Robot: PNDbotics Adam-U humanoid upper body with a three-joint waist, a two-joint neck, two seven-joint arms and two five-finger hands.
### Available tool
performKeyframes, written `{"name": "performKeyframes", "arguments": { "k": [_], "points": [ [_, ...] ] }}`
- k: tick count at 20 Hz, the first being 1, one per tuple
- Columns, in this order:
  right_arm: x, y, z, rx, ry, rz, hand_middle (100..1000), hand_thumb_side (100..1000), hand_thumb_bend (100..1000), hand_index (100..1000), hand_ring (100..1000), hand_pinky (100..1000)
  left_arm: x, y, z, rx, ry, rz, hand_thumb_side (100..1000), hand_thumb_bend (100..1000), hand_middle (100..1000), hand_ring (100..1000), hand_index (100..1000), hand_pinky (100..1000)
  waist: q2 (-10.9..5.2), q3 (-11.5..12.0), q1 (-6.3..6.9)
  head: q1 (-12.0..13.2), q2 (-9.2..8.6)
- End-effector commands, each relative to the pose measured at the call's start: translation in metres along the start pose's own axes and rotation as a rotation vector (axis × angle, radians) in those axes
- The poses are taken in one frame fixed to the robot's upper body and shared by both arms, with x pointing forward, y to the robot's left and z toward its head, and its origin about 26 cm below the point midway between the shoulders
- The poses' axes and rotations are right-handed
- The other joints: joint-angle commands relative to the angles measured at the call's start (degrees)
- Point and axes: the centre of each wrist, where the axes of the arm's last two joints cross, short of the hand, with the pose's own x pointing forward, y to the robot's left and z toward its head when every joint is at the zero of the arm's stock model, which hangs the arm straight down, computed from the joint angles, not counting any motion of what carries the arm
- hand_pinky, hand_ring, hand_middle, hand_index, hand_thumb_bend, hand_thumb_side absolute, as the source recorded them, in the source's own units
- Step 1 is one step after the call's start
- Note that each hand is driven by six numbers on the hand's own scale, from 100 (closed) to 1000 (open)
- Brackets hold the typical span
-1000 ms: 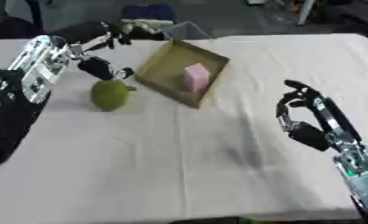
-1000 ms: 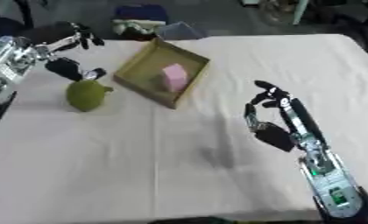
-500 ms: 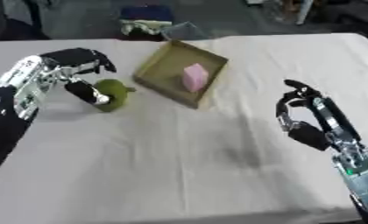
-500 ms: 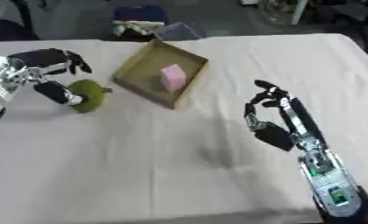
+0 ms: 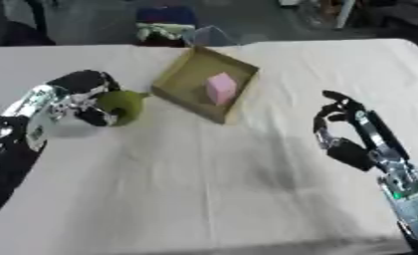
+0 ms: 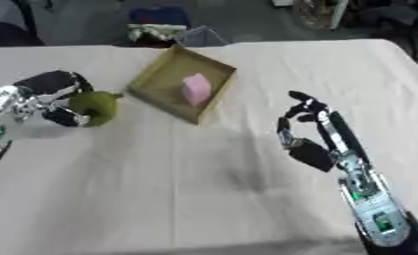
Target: Pick up objects on the table and place them in the box.
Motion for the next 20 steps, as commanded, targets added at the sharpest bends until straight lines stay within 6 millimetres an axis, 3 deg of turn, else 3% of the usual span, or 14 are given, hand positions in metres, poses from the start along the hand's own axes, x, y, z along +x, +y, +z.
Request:
{"name": "performKeyframes", "arguments": {
  "k": [1, 7, 11, 15, 20],
  "points": [
    [0.002, -0.011, -0.002, -0.015, -0.014, 0.028, 618, 470, 100, 937, 829, 763, -0.001, 0.021, 0.002, 0.093, -0.007, 0.0, 222, 102, 474, 478, 589, 611, -0.78, 0.0, -0.01, -0.2, 0.29],
    [0.002, -0.01, -0.002, -0.011, -0.013, 0.027, 618, 471, 100, 936, 829, 763, 0.011, 0.072, 0.005, 0.273, -0.036, 0.027, 210, 100, 448, 455, 573, 601, -0.96, 0.0, 0.0, -0.4, 0.29],
    [0.001, -0.009, -0.001, -0.006, -0.011, 0.023, 619, 471, 100, 937, 829, 762, 0.025, 0.095, -0.011, 0.349, -0.042, 0.071, 221, 100, 447, 456, 581, 605, -1.09, 0.0, -0.11, -0.2, 0.29],
    [0.003, -0.007, -0.004, -0.002, -0.018, 0.016, 619, 472, 100, 937, 829, 762, 0.049, 0.094, -0.043, 0.357, -0.063, 0.104, 235, 100, 466, 474, 605, 610, -1.02, -0.6, -0.35, 0.3, 0.29],
    [0.007, -0.003, -0.006, 0.007, -0.033, 0.005, 618, 473, 100, 937, 828, 762, 0.076, 0.075, -0.078, 0.342, -0.049, 0.071, 239, 100, 502, 506, 642, 623, -0.85, -1.5, -0.56, 1.2, 0.29]
  ]
}}
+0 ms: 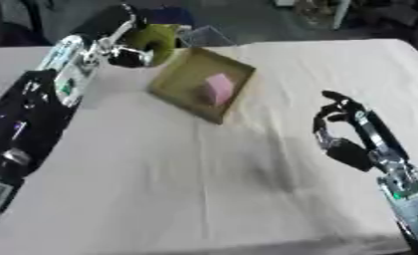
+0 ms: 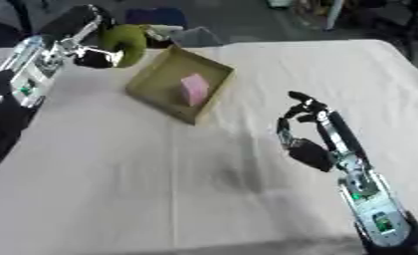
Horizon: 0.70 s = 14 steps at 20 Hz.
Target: Pick up objects on the table and place them in the box.
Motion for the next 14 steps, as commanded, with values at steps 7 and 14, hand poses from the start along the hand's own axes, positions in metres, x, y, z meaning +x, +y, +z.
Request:
{"name": "performKeyframes", "arguments": {
  "k": [7, 14],
  "points": [
    [0.009, -0.002, -0.007, 0.002, -0.038, -0.001, 618, 475, 100, 937, 828, 762, 0.015, -0.048, -0.022, 0.056, 0.154, -0.019, 327, 168, 602, 591, 748, 658, -0.55, -1.0, -0.18, 1.2, 0.29],
    [0.007, -0.005, -0.005, -0.004, -0.03, 0.004, 619, 474, 100, 937, 828, 761, 0.009, -0.028, -0.017, 0.208, 0.137, 0.065, 821, 705, 768, 709, 894, 762, -0.59, -0.3, -0.04, 0.4, 0.29]
  ]
}}
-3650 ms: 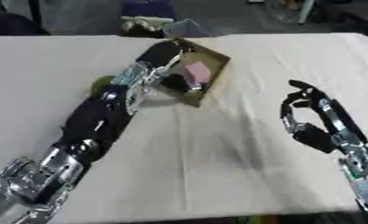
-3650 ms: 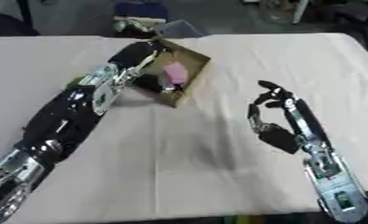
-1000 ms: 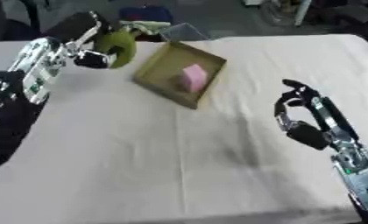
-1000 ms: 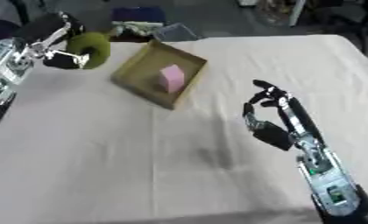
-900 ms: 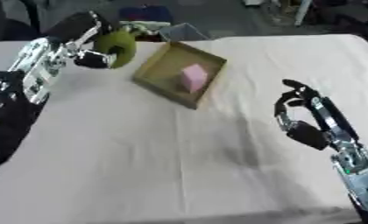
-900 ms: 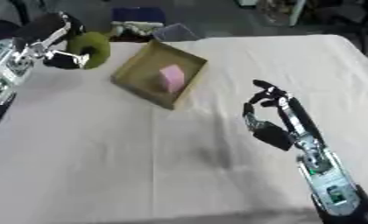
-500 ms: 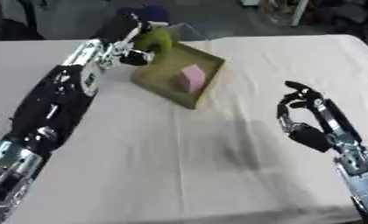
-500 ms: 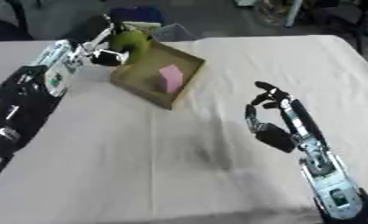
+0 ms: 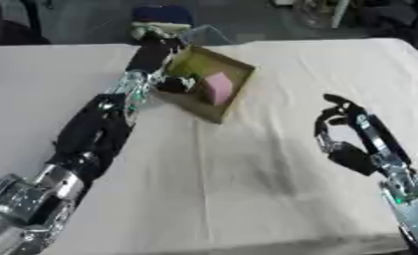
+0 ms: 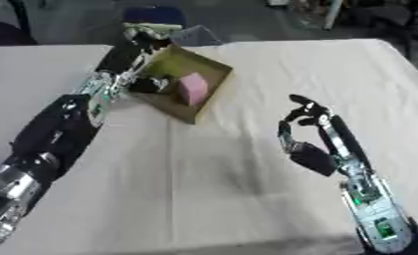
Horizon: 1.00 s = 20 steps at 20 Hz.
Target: Pick up objects on the table and place them in the box.
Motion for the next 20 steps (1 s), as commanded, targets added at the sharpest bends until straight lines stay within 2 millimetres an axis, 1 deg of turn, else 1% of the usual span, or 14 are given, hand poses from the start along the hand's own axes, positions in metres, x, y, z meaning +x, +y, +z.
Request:
{"name": "performKeyframes", "arguments": {
  "k": [1, 2, 3, 4, 5, 6, 7, 9, 11, 12, 14, 15, 18, 20],
  "points": [
    [0.004, -0.011, -0.002, -0.017, -0.019, 0.019, 619, 474, 100, 937, 828, 761, -0.007, 0.039, -0.003, 0.123, -0.042, 0.063, 832, 687, 767, 710, 892, 763, -0.85, 0.3, -0.02, -0.6, 0.29],
    [0.003, -0.011, -0.002, -0.019, -0.017, 0.021, 618, 474, 100, 937, 828, 761, -0.008, 0.051, -0.001, 0.153, -0.062, 0.098, 825, 679, 765, 709, 889, 764, -0.85, 0.5, -0.01, -0.8, 0.29],
    [0.003, -0.012, -0.001, -0.023, -0.014, 0.022, 619, 474, 100, 937, 828, 761, -0.01, 0.063, 0.004, 0.189, -0.082, 0.14, 792, 639, 750, 703, 875, 763, -0.84, 0.7, 0.01, -1.0, 0.29],
    [0.002, -0.013, -0.001, -0.026, -0.01, 0.024, 618, 474, 100, 937, 828, 761, -0.013, 0.075, 0.011, 0.225, -0.1, 0.188, 761, 564, 718, 686, 856, 757, -0.84, 1.0, 0.04, -1.3, 0.29],
    [0.001, -0.014, 0.0, -0.029, -0.008, 0.026, 618, 474, 100, 937, 828, 761, -0.014, 0.086, 0.018, 0.255, -0.117, 0.243, 756, 542, 710, 682, 852, 755, -0.84, 1.2, 0.09, -1.5, 0.29],
    [0.0, -0.015, 0.001, -0.031, -0.003, 0.027, 618, 476, 100, 938, 828, 761, -0.015, 0.097, 0.028, 0.28, -0.143, 0.308, 715, 380, 663, 648, 817, 733, -0.85, 1.5, 0.16, -1.6, 0.29],
    [-0.001, -0.015, 0.002, -0.033, 0.001, 0.027, 618, 477, 100, 938, 828, 761, -0.017, 0.107, 0.04, 0.297, -0.17, 0.376, 700, 297, 635, 624, 792, 718, -0.89, 1.8, 0.22, -1.8, 0.29],
    [-0.002, -0.016, 0.004, -0.034, 0.007, 0.028, 618, 477, 100, 938, 828, 761, -0.024, 0.123, 0.065, 0.336, -0.199, 0.505, 682, 228, 602, 597, 762, 695, -0.98, 2.4, 0.28, -2.2, 0.29],
    [-0.003, -0.016, 0.005, -0.037, 0.01, 0.029, 618, 477, 100, 938, 828, 761, -0.026, 0.135, 0.085, 0.366, -0.207, 0.601, 682, 228, 602, 597, 762, 695, -1.05, 2.7, 0.31, -2.4, 0.29],
    [-0.005, -0.017, 0.006, -0.041, 0.015, 0.03, 618, 476, 100, 938, 827, 761, -0.028, 0.135, 0.098, 0.391, -0.201, 0.648, 675, 207, 587, 584, 741, 685, -1.17, 3.1, 0.3, -2.7, 0.29],
    [-0.006, -0.018, 0.009, -0.046, 0.022, 0.033, 618, 476, 100, 938, 827, 761, -0.03, 0.137, 0.123, 0.438, -0.193, 0.72, 674, 204, 585, 583, 740, 685, -1.41, 3.7, 0.32, -2.9, 0.29],
    [-0.007, -0.018, 0.009, -0.047, 0.024, 0.034, 618, 476, 100, 938, 827, 761, -0.03, 0.139, 0.13, 0.45, -0.191, 0.738, 674, 204, 585, 583, 740, 685, -1.46, 3.9, 0.33, -2.9, 0.29],
    [-0.01, -0.02, 0.013, -0.056, 0.037, 0.037, 618, 476, 100, 938, 827, 761, -0.036, 0.13, 0.157, 0.485, -0.151, 0.791, 681, 182, 569, 571, 731, 676, -1.68, 4.9, 0.35, -2.7, 0.29],
    [-0.01, -0.021, 0.014, -0.061, 0.041, 0.039, 618, 476, 100, 938, 827, 761, -0.04, 0.123, 0.169, 0.488, -0.126, 0.808, 691, 173, 560, 564, 726, 672, -1.75, 5.2, 0.38, -2.6, 0.29]
  ]
}}
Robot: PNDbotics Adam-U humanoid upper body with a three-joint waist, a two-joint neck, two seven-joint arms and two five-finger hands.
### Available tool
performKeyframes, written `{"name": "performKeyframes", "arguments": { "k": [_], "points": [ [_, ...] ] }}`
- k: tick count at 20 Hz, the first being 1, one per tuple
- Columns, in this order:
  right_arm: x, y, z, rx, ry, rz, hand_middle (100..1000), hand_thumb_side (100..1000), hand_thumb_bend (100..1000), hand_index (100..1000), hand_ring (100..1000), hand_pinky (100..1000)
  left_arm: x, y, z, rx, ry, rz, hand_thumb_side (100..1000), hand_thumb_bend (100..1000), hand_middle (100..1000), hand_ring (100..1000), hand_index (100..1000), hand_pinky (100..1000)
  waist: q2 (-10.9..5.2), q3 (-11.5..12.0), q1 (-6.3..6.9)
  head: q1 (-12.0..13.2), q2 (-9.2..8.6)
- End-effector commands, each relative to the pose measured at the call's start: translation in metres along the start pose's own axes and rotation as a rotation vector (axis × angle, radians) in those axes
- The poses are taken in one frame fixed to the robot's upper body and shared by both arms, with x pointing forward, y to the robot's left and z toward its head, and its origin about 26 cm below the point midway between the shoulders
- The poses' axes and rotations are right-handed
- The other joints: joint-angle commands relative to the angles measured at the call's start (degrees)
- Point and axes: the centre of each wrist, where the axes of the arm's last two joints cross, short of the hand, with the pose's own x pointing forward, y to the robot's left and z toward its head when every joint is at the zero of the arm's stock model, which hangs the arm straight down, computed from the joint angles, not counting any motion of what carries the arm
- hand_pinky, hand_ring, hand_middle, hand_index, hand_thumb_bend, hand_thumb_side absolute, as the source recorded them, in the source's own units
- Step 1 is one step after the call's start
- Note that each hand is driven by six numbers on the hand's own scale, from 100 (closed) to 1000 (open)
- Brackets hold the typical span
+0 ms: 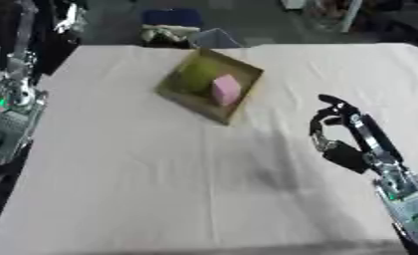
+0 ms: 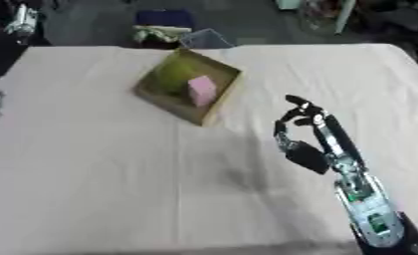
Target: Pick up objects on the table and place them in the box.
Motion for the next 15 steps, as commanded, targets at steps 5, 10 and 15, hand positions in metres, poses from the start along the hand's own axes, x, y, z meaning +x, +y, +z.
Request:
{"name": "performKeyframes", "arguments": {
  "k": [5, 10, 15],
  "points": [
    [0.001, -0.014, 0.001, -0.03, -0.009, 0.029, 618, 477, 100, 938, 827, 761, -0.008, 0.003, 0.028, 0.038, 0.065, 0.061, 698, 145, 550, 555, 722, 667, -0.99, 0.4, 0.1, -0.2, 0.28],
    [0.001, -0.014, 0.001, -0.029, -0.009, 0.031, 619, 475, 100, 939, 827, 761, -0.021, -0.008, 0.042, 0.01, 0.136, 0.09, 704, 127, 550, 556, 727, 669, -1.07, 0.6, 0.07, -0.3, 0.28],
    [0.001, -0.014, 0.002, -0.031, -0.007, 0.034, 618, 479, 100, 939, 827, 761, -0.03, -0.016, 0.052, -0.028, 0.175, 0.099, 711, 125, 551, 556, 731, 673, -1.04, 0.8, 0.1, -0.2, 0.28]
  ]
}}
